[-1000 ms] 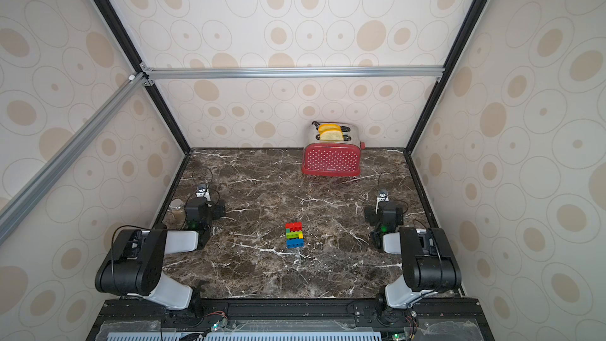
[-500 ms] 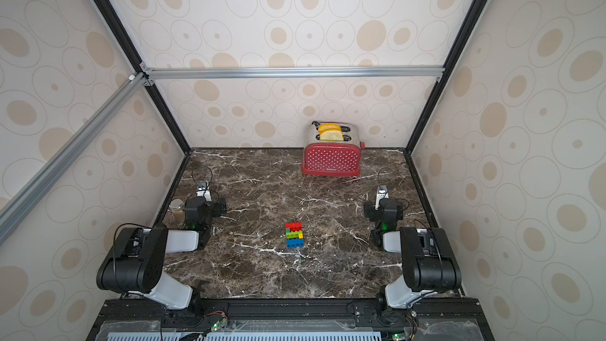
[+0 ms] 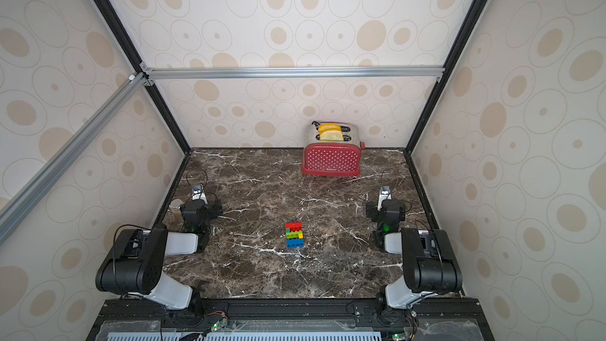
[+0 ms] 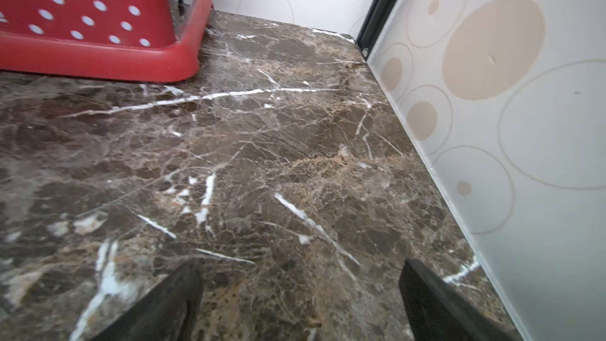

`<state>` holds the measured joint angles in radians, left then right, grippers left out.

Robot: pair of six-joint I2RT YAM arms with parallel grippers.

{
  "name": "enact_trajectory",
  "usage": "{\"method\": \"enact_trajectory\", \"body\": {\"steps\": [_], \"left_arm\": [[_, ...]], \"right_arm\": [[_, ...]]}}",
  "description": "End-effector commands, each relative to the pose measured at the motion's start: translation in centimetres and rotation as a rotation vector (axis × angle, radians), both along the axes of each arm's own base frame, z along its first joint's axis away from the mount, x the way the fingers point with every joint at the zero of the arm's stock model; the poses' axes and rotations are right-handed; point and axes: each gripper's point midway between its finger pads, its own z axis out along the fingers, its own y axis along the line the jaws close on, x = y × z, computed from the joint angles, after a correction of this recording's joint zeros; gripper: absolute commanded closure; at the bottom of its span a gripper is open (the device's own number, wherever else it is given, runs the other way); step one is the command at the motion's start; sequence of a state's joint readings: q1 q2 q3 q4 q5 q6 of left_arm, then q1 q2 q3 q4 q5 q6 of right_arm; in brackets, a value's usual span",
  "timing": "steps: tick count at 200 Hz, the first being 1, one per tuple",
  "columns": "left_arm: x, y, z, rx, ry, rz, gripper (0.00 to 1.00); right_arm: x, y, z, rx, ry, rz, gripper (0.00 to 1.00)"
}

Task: Assemble the number 5 with lego
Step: Reset both arms

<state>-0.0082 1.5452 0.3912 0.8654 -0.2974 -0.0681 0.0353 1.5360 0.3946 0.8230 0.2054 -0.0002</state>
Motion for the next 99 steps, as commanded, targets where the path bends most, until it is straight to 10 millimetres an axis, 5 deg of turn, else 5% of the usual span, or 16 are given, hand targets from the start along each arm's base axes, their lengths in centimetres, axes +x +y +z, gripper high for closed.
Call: {"method": "enact_trajectory", "body": {"steps": [1,18,67,99], "left_arm": [[-0.6,1.8,1.5,0.004,-0.059,0.123,0.01],[1.0,-0.2,0.7,0.01,-0.01,-0.01,0.01],[-0.2,-0.5,1.3,0.07,-0.045,0.032,0.01],[1.2,-0.4,0.4,-0.022,0.01,-0.049,0.01]], "right_arm": [[-0.4,-0.9,0.4,0.014,-0.028,-0.056,0.0],[0.4,0.0,0.2,0.002,0.004,0.002,0.0],[0.3,0.4,0.2,0.003,0.006,0.024,0.0],[0.4,0.5,0.3,0.001,0.002,0.026,0.0]]}}
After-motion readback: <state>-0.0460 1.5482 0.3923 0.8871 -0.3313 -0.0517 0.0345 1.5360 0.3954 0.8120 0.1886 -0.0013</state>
